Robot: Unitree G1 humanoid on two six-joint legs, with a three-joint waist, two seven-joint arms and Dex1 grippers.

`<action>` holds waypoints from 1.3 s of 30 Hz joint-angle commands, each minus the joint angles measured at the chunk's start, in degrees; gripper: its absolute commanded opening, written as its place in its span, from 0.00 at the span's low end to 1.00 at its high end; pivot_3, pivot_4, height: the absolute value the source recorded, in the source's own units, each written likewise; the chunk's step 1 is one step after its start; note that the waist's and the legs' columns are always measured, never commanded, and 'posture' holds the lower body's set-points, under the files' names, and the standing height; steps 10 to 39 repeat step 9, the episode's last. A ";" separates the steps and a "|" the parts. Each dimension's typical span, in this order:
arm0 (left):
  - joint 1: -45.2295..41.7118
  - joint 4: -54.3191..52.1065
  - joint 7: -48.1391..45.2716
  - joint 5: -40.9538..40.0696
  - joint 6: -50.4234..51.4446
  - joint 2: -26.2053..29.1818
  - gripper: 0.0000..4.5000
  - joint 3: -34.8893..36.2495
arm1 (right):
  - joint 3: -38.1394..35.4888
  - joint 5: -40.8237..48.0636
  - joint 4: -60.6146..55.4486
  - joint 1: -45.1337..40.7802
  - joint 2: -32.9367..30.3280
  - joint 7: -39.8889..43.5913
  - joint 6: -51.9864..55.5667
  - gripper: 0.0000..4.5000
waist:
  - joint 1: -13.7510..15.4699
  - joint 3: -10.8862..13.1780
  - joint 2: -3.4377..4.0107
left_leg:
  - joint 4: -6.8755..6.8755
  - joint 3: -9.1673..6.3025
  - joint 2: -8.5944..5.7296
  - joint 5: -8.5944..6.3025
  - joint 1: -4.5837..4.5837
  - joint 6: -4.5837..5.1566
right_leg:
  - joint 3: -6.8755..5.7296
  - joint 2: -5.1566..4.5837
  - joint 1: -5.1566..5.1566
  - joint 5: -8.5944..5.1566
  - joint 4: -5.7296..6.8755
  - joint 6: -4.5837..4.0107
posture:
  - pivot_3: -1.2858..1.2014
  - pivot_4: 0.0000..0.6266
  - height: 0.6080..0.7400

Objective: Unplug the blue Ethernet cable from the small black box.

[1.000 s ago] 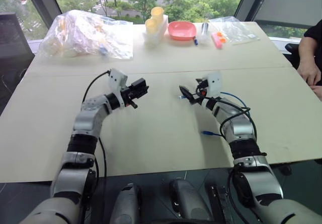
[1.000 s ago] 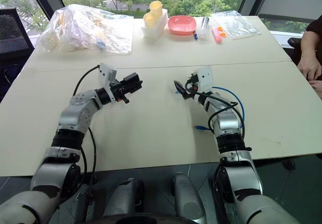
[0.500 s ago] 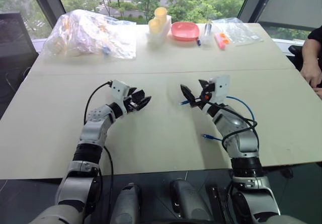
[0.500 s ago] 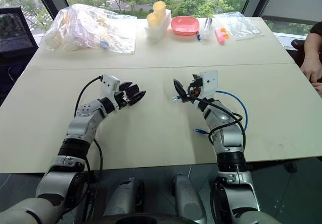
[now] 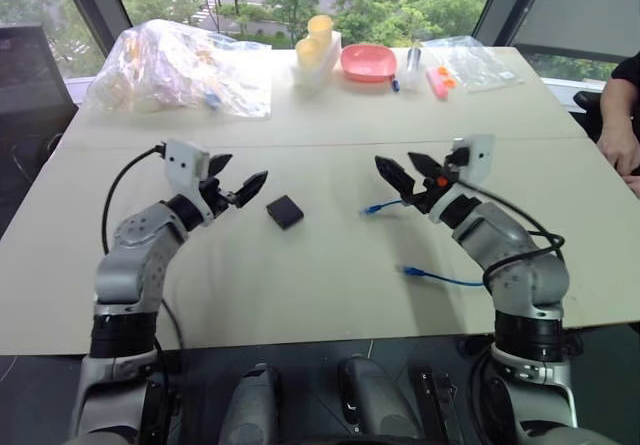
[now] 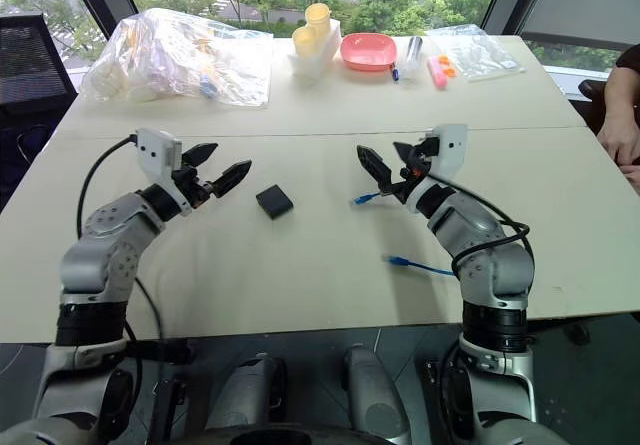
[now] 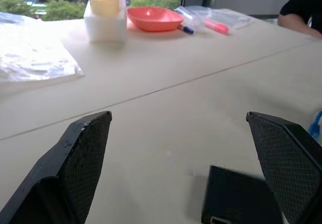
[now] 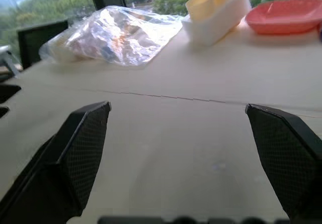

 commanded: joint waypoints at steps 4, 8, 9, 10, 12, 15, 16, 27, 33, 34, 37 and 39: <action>2.04 -5.45 2.42 -2.82 2.93 2.08 0.99 3.52 | -3.35 5.50 -5.37 -0.71 -4.08 -3.10 5.37 1.00 | 0.04 0.00 0.00 | 0.01 0.02 -0.06 0.00 -0.02 0.00 | 0.00 0.01 0.00 -0.01 -0.07 0.00 | 0.52 0.24 0.96; 3.50 -8.94 3.27 -4.55 5.47 2.82 0.99 4.41 | -0.63 3.42 -10.28 2.29 -9.77 -0.62 5.10 1.00 | 0.04 0.00 0.00 | -0.03 0.02 -0.06 -0.01 -0.05 0.01 | 0.00 0.02 -0.01 -0.02 -0.16 0.01 | 0.52 0.24 0.96; 3.97 -9.57 3.52 -4.77 5.68 2.93 0.99 4.51 | 0.38 2.38 -11.35 3.24 -10.94 -0.08 4.43 1.00 | 0.04 0.00 0.00 | -0.05 0.03 -0.06 -0.01 -0.06 0.01 | 0.00 0.01 -0.02 -0.02 -0.18 0.02 | 0.52 0.24 0.96; 3.97 -9.57 3.52 -4.77 5.68 2.93 0.99 4.51 | 0.38 2.38 -11.35 3.24 -10.94 -0.08 4.43 1.00 | 0.04 0.00 0.00 | -0.05 0.03 -0.06 -0.01 -0.06 0.01 | 0.00 0.01 -0.02 -0.02 -0.18 0.02 | 0.52 0.24 0.96; 3.97 -9.57 3.52 -4.77 5.68 2.93 0.99 4.51 | 0.38 2.38 -11.35 3.24 -10.94 -0.08 4.43 1.00 | 0.04 0.00 0.00 | -0.05 0.03 -0.06 -0.01 -0.06 0.01 | 0.00 0.01 -0.02 -0.02 -0.18 0.02 | 0.52 0.24 0.96; 3.97 -9.57 3.52 -4.77 5.68 2.93 0.99 4.51 | 0.38 2.38 -11.35 3.24 -10.94 -0.08 4.43 1.00 | 0.04 0.00 0.00 | -0.05 0.03 -0.06 -0.01 -0.06 0.01 | 0.00 0.01 -0.02 -0.02 -0.18 0.02 | 0.52 0.24 0.96; 3.97 -9.57 3.52 -4.77 5.68 2.93 0.99 4.51 | 0.38 2.38 -11.35 3.24 -10.94 -0.08 4.43 1.00 | 0.04 0.00 0.00 | -0.05 0.03 -0.06 -0.01 -0.06 0.01 | 0.00 0.01 -0.02 -0.02 -0.18 0.02 | 0.52 0.24 0.96; 3.97 -9.57 3.52 -4.77 5.68 2.93 0.99 4.51 | 0.38 2.38 -11.35 3.24 -10.94 -0.08 4.43 1.00 | 0.04 0.00 0.00 | -0.05 0.03 -0.06 -0.01 -0.06 0.01 | 0.00 0.01 -0.02 -0.02 -0.18 0.02 | 0.52 0.24 0.96; 3.97 -9.57 3.52 -4.77 5.68 2.93 0.99 4.51 | 0.38 2.38 -11.35 3.24 -10.94 -0.08 4.43 1.00 | 0.04 0.00 0.00 | -0.05 0.03 -0.06 -0.01 -0.06 0.01 | 0.00 0.01 -0.02 -0.02 -0.18 0.02 | 0.52 0.24 0.96; 3.97 -9.57 3.52 -4.77 5.68 2.93 0.99 4.51 | 0.38 2.38 -11.35 3.24 -10.94 -0.08 4.43 1.00 | 0.04 0.00 0.00 | -0.05 0.03 -0.06 -0.01 -0.06 0.01 | 0.00 0.01 -0.02 -0.02 -0.18 0.02 | 0.52 0.24 0.96; 3.97 -9.57 3.52 -4.77 5.68 2.93 0.99 4.51 | 0.38 2.38 -11.35 3.24 -10.94 -0.08 4.43 1.00 | 0.04 0.00 0.00 | -0.05 0.03 -0.06 -0.01 -0.06 0.01 | 0.00 0.01 -0.02 -0.02 -0.18 0.02 | 0.52 0.24 0.96; 3.97 -9.57 3.52 -4.77 5.68 2.93 0.99 4.51 | 0.38 2.38 -11.35 3.24 -10.94 -0.08 4.43 1.00 | 0.04 0.00 0.00 | -0.05 0.03 -0.06 -0.01 -0.06 0.01 | 0.00 0.01 -0.02 -0.02 -0.18 0.02 | 0.52 0.24 0.96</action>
